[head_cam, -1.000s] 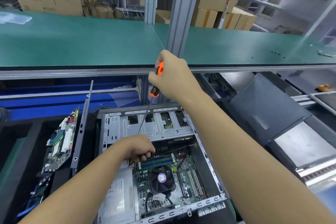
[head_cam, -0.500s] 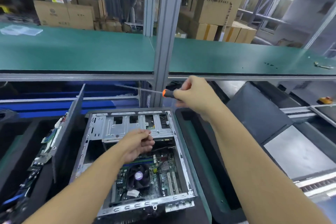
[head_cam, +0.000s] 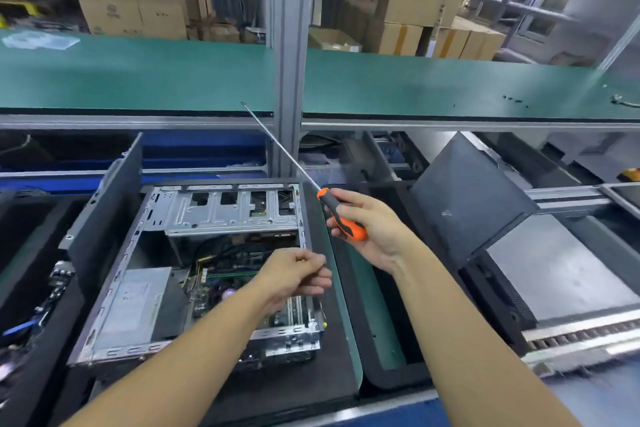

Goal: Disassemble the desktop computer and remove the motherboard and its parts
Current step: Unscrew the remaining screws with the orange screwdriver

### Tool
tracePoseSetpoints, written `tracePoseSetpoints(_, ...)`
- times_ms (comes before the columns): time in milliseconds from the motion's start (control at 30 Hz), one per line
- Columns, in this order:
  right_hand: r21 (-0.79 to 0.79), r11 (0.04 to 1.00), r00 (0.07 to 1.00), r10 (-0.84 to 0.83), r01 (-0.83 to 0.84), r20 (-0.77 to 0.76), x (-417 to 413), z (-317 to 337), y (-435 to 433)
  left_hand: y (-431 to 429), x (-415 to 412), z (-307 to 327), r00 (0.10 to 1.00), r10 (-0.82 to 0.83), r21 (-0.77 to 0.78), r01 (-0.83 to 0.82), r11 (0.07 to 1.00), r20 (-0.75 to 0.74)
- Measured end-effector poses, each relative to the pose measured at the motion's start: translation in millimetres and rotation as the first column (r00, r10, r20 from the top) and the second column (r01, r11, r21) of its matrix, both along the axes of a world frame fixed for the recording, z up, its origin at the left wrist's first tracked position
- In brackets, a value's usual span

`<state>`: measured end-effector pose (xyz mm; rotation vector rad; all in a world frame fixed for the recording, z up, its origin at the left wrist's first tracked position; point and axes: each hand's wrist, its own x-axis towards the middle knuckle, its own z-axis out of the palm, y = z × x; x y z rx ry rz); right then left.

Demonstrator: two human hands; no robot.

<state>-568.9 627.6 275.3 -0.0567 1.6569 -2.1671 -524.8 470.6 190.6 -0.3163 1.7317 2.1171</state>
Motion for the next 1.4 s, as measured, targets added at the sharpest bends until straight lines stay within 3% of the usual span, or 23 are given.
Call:
tracePoseSetpoints(167,0.248,0.967,0.996,0.076,-0.064,-0.039,22,-10,62,70,-4,-9,0.994,-0.105,-0.054,0.106,0.993,0.019)
tracePoseSetpoints(367,0.403,0.912,0.996,-0.088,0.073,0.018,49,-32,123,140,-11,-55,0.949,-0.244,-0.157,0.277,0.948,0.202)
tracePoseSetpoints(567,0.456,0.866,0.966,-0.256,0.207,0.048,60,-59,165,183,-11,-96,0.913,-0.239,-0.171,0.307,0.936,0.331)
tracePoseSetpoints(733,0.451,0.861,0.957,-0.287,0.234,0.052,55,-71,168,179,-15,-102,0.937,-0.179,-0.149,0.231,0.961,0.300)
tracePoseSetpoints(800,0.432,0.870,0.957,-0.286,0.236,0.054,49,-72,159,169,-17,-94,0.949,-0.142,-0.063,0.166,0.984,0.280)
tracePoseSetpoints(867,0.397,0.893,0.967,-0.251,0.210,0.054,45,-70,144,155,-16,-75,0.965,-0.115,0.149,0.081,0.986,0.237)
tracePoseSetpoints(967,0.280,0.951,0.986,-0.155,0.134,0.056,39,-64,108,133,-13,-35,0.990,-0.060,0.405,0.005,0.914,0.124)
tracePoseSetpoints(1067,0.099,0.993,0.997,-0.070,0.067,0.031,31,-61,57,96,-7,0,0.994,0.097,0.488,-0.110,0.866,0.053)
tracePoseSetpoints(1167,-0.051,0.992,0.992,0.119,-0.118,0.028,30,-56,-3,30,7,10,0.974,0.226,0.549,-0.190,0.814,0.003)
tracePoseSetpoints(1400,0.015,0.883,0.883,0.469,-0.469,-0.031,59,-57,-144,-121,66,9,0.921,0.385,0.508,-0.304,0.806,-0.060)
